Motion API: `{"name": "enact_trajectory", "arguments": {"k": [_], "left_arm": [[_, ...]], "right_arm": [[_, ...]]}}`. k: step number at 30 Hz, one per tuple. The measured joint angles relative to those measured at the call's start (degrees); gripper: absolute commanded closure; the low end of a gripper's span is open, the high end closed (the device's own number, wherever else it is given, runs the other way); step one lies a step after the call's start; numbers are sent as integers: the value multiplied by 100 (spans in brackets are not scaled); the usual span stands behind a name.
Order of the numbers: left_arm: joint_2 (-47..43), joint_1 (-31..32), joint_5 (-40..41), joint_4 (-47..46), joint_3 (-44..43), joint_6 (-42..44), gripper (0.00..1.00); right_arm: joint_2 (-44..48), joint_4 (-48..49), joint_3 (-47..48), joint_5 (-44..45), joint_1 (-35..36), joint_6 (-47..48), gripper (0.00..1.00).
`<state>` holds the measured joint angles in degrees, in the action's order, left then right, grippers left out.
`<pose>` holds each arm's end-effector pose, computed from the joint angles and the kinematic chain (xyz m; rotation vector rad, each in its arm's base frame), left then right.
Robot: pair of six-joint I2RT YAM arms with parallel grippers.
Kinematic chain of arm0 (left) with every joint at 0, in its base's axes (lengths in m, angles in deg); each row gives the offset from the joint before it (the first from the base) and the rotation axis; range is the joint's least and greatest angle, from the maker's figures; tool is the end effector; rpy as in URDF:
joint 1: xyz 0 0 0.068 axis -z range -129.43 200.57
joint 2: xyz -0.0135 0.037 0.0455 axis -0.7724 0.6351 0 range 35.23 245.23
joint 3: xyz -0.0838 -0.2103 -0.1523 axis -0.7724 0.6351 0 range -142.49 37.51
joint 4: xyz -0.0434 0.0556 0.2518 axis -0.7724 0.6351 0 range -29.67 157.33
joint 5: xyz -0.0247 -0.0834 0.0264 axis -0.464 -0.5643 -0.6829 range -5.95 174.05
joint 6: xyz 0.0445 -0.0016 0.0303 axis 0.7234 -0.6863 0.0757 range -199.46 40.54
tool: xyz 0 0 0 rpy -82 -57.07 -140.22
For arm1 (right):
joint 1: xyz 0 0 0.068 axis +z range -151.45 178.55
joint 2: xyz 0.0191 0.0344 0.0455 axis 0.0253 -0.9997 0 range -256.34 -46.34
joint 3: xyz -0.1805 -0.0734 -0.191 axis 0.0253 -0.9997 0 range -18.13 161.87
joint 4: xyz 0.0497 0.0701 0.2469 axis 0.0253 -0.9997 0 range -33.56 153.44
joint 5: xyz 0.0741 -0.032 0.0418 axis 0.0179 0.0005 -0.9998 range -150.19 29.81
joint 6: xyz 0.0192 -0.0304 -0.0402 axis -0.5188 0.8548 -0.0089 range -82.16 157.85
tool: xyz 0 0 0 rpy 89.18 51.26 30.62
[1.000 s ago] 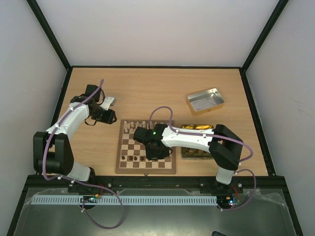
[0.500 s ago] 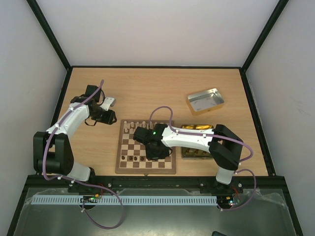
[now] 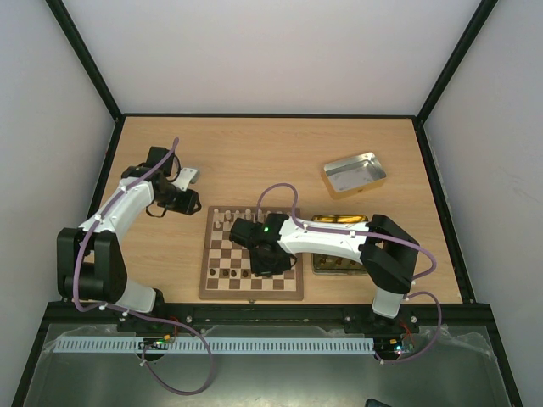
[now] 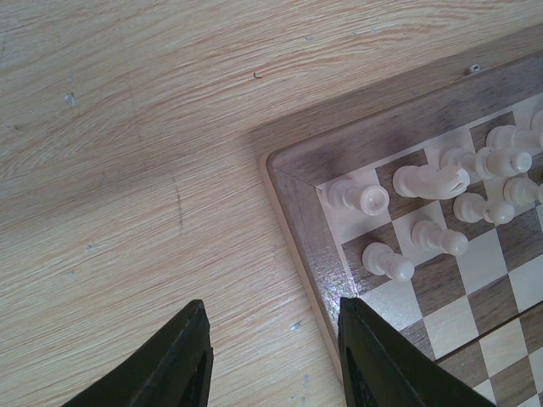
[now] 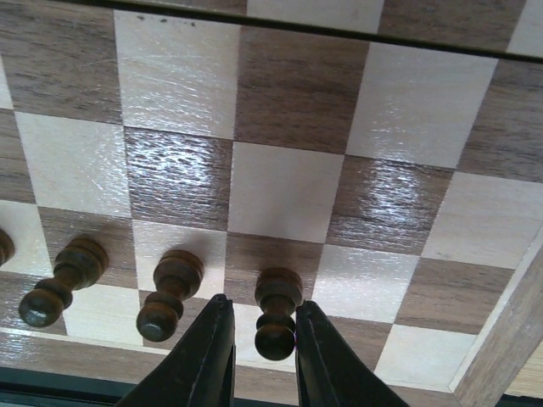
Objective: Set up the chess pieces on the board
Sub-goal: Place the chess piece on the chessboard, then pick up the chess piece from the storage box.
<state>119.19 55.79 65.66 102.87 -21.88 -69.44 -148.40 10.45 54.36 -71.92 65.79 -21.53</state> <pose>0.2798 -0.0368 0.2295 0.4458 2.6658 -0.4141 0.1217 0.3088 0.1950 0.2257 -2.9925 -0.3129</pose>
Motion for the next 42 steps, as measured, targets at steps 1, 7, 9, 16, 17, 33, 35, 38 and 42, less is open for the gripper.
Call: {"name": "enact_trajectory", "arguments": {"k": [1,7,9,16,17,33,35,38,42], "left_arm": [[0,0,0,0,0,0,58],[0,0,0,0,2,0,58],[0,0,0,0,0,0,58],[0,0,0,0,0,0,58],[0,0,0,0,0,2,58],[0,0,0,0,2,0,58],[0,0,0,2,2,0,58],[0,0,0,0,2,0,58],[0,0,2,0,2,2,58]], "right_arm": [[0,22,0,-11,0,2,81],[0,122,0,-63,0,22,82],[0,129,0,-81,0,24,82],[0,129,-2,-83,-15,20,81],[0,125,0,-76,-17,17,78],[1106,-48,-223,260,-1034,-90,72],[1340,-188,-138,393,-1558,31,72],[1541,-472,9,682,-2463,365,70],[1425,-804,17,1029,-2999,776,69]]}}
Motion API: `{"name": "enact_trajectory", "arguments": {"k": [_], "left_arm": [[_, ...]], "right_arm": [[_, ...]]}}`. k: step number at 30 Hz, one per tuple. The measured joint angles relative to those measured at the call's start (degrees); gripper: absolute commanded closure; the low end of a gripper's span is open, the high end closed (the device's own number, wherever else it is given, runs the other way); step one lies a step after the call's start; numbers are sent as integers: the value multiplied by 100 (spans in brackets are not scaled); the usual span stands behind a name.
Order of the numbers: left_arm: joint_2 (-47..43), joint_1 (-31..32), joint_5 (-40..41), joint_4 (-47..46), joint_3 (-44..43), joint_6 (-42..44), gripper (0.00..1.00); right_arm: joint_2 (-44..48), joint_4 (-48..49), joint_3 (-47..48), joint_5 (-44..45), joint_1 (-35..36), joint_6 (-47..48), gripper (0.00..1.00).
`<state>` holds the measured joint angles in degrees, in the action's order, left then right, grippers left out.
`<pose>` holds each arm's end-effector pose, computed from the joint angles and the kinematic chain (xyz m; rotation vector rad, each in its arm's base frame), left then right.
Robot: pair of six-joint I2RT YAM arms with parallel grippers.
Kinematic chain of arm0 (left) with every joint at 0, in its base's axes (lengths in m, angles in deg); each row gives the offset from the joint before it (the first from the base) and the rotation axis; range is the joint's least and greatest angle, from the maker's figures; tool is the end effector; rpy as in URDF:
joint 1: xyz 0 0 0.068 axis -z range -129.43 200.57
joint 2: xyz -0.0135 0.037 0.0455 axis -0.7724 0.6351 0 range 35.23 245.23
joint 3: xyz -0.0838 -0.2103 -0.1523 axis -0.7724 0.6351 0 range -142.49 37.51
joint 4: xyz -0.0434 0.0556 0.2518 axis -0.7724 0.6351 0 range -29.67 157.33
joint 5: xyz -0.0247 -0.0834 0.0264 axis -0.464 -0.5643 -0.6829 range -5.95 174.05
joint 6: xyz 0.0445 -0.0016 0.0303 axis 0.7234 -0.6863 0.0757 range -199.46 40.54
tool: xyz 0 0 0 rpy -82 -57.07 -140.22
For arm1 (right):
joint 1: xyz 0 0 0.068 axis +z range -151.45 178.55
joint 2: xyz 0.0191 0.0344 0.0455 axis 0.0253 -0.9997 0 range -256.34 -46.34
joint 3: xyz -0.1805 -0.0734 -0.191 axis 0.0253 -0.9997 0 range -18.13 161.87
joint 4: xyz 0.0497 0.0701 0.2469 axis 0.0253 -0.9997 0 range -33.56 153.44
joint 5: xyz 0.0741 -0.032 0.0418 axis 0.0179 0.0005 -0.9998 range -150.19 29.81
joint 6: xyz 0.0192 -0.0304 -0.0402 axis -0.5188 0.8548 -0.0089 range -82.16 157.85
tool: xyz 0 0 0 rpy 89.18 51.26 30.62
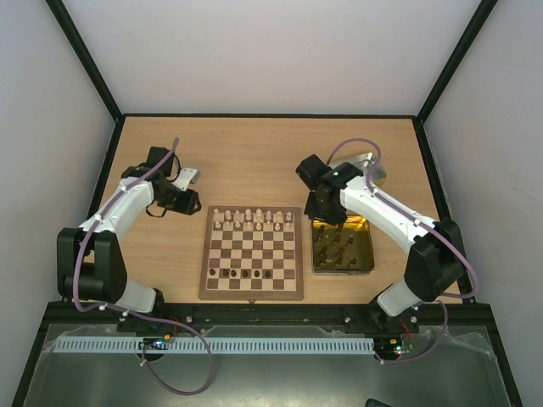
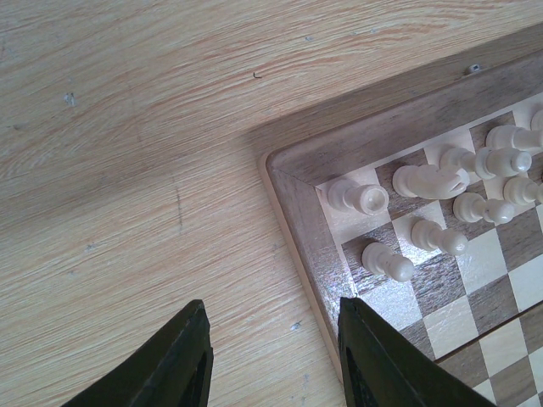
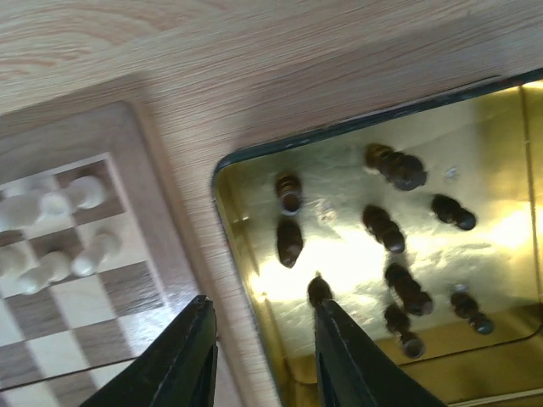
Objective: Set up the chess pieces on the board
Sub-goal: Pick up the chess piece from the storage box.
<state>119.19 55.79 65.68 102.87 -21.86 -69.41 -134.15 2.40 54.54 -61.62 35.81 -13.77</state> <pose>0.2797 -0.0368 0.2294 0.4463 2.6660 -0.4136 0.2288 0.1752 0.2648 0.3672 2.9512 0.2789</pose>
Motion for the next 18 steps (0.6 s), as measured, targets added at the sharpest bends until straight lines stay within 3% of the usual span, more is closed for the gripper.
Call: {"name": "enact_trajectory", "arguments": {"k": [9,18], "left_arm": [[0,0,4,0,0,0,58],[0,0,28,0,0,0,58]], "right_arm": [[-153,-11,-422,157,-1196,645,69],[-402,131,-623,184,-1471,957,70]]}}
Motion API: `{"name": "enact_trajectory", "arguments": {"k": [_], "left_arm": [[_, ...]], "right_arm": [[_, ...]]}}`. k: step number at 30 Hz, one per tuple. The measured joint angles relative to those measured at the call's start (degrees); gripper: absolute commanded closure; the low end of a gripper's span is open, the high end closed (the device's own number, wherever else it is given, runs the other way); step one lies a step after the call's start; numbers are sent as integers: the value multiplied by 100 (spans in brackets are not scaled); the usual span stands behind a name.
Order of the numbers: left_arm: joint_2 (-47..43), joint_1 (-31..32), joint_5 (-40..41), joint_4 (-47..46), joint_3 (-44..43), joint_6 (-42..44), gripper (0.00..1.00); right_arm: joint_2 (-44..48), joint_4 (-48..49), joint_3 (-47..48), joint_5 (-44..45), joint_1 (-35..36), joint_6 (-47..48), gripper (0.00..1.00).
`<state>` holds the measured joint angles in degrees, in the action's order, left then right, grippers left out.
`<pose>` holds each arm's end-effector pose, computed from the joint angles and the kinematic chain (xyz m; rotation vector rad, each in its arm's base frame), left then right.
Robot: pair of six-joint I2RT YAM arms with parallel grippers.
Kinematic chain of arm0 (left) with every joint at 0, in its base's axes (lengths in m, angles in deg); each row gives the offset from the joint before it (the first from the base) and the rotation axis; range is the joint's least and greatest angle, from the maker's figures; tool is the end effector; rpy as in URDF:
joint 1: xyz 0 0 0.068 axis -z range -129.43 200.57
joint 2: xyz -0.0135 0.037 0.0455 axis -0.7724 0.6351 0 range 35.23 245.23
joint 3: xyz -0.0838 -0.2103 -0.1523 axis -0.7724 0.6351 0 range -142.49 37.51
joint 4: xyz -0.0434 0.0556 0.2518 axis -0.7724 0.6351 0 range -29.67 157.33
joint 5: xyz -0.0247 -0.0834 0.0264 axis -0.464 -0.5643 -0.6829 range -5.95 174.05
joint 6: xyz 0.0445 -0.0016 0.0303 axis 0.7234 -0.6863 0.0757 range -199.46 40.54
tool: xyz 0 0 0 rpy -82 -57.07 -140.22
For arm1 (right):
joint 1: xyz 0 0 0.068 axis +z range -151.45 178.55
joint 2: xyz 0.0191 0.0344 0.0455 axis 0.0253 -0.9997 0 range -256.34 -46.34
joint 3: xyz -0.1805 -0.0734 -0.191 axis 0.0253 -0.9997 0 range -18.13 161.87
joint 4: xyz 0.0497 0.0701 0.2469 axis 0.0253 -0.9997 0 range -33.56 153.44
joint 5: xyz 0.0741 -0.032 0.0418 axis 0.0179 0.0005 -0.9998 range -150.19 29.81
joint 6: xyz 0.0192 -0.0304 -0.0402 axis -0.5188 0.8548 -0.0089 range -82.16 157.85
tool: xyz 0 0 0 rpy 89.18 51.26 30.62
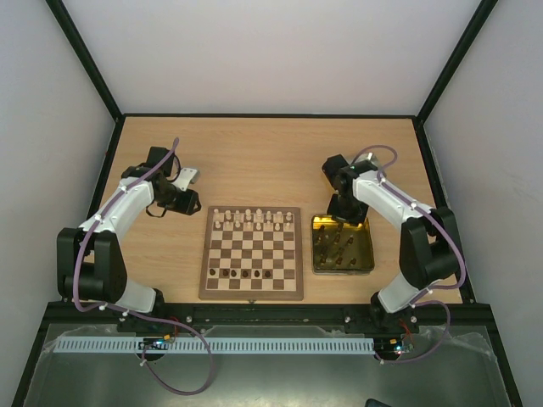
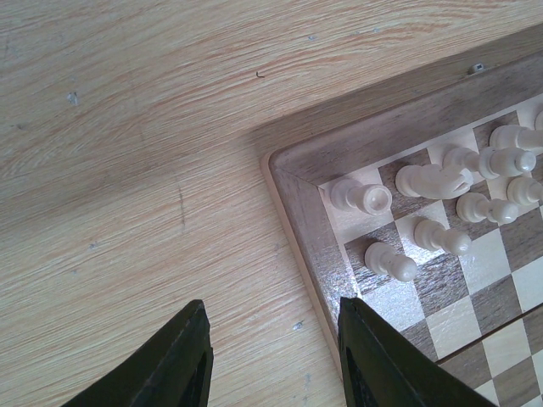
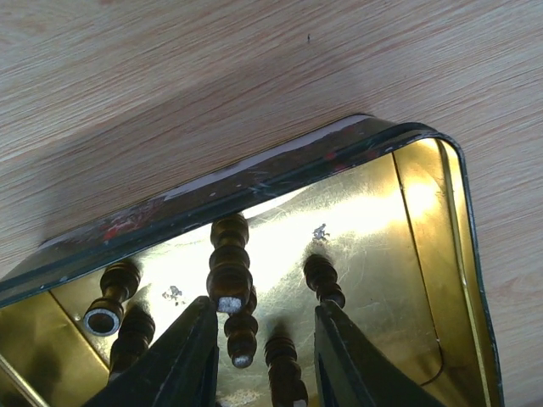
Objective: Set up the chess pieces on the board
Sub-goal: Pick up the chess piece from the storage box.
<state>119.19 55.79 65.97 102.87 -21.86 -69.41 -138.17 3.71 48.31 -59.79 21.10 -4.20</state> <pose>0.2798 -0.0366 0.2294 0.4451 2.6673 -0.4068 0.2630 0.1090 0.2173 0.5195 3.0209 0.0609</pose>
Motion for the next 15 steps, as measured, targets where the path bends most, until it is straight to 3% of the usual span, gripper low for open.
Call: {"name": "enact_trajectory", "arguments": {"k": [15], "left_arm": [[2,0,11,2,2,0,58]], "right_arm": [[-219,372,-225,-157,-46,170,71]]}}
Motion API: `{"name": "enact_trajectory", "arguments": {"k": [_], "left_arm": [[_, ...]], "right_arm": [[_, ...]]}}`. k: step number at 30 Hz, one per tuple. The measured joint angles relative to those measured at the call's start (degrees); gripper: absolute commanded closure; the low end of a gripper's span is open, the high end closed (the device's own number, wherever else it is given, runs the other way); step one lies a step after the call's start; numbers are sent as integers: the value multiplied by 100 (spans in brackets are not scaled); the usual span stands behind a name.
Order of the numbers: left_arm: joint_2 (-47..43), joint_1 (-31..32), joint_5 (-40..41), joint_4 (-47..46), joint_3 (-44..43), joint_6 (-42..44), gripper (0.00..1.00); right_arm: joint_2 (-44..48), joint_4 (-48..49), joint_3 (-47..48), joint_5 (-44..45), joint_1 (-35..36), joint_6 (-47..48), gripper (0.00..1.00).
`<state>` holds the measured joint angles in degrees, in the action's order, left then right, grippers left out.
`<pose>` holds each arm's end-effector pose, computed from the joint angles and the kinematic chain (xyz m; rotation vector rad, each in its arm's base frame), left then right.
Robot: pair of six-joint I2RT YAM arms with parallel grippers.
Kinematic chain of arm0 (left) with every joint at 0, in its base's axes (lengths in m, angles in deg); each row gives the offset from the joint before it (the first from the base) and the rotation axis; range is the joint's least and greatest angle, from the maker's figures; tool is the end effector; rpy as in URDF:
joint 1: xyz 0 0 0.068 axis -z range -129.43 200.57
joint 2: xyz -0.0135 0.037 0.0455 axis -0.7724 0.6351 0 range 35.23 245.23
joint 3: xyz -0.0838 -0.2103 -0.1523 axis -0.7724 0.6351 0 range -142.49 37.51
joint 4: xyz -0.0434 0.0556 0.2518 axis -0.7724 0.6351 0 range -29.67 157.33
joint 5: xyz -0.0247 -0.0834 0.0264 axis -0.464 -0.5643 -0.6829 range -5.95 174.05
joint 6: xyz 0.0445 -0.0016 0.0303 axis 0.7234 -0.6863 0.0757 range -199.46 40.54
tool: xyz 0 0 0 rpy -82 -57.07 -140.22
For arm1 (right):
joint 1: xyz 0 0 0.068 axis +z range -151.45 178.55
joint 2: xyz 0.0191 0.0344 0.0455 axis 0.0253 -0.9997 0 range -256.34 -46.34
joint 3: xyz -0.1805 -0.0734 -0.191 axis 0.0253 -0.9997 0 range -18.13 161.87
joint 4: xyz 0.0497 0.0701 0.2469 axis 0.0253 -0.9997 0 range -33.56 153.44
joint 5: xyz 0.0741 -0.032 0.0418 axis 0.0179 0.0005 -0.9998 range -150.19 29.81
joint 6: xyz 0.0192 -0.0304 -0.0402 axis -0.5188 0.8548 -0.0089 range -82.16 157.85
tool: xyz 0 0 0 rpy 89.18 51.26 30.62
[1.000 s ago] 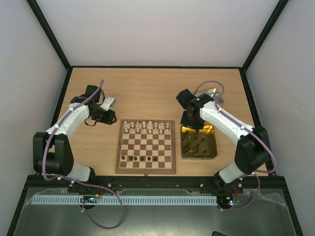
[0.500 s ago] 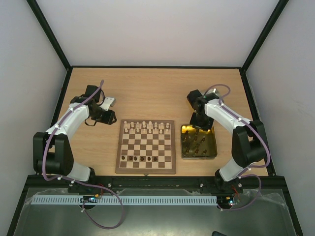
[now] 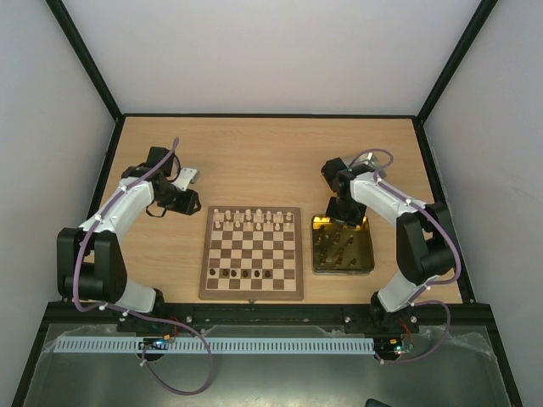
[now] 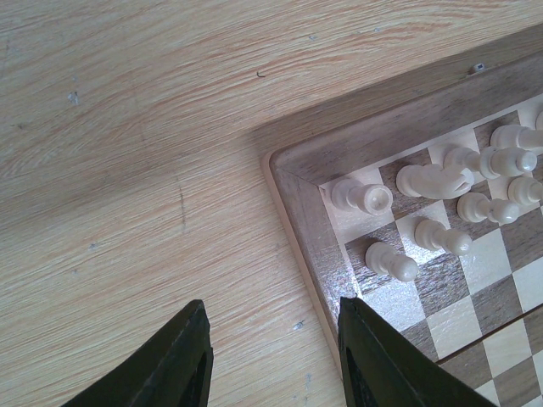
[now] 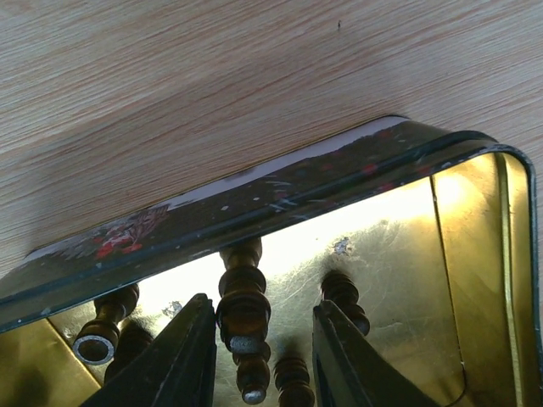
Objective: Set up the chess pieces on the board
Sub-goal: Pick up the chess piece from the storage box.
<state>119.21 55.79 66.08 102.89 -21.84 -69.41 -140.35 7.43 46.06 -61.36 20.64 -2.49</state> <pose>0.2798 -0.0365 0.2291 0.4446 2.6689 -0.4044 0.2672 0.1093 0.1978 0.4887 3.0499 0.0854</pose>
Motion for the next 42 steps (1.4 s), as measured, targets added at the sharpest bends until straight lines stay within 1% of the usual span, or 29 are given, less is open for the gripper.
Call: {"name": "enact_trajectory", "arguments": {"k": [7,18,24,29,42], "left_arm": [[0,0,2,0,0,0,58],[0,0,2,-2,0,0,58],[7,0,2,-2,0,0,58],[9,0,4,0,0,0,58],[9,0,24,-2,0,-2,58]], "right_arm": [[-9,-4,17,-31,-2,15,69],[195,-280,455,-90,11,125,69],[203,-339,490,-297,269,162,69],[55,-299,538,-490,452,186,69],[-385,4,474,-732,457,282,69]]}}
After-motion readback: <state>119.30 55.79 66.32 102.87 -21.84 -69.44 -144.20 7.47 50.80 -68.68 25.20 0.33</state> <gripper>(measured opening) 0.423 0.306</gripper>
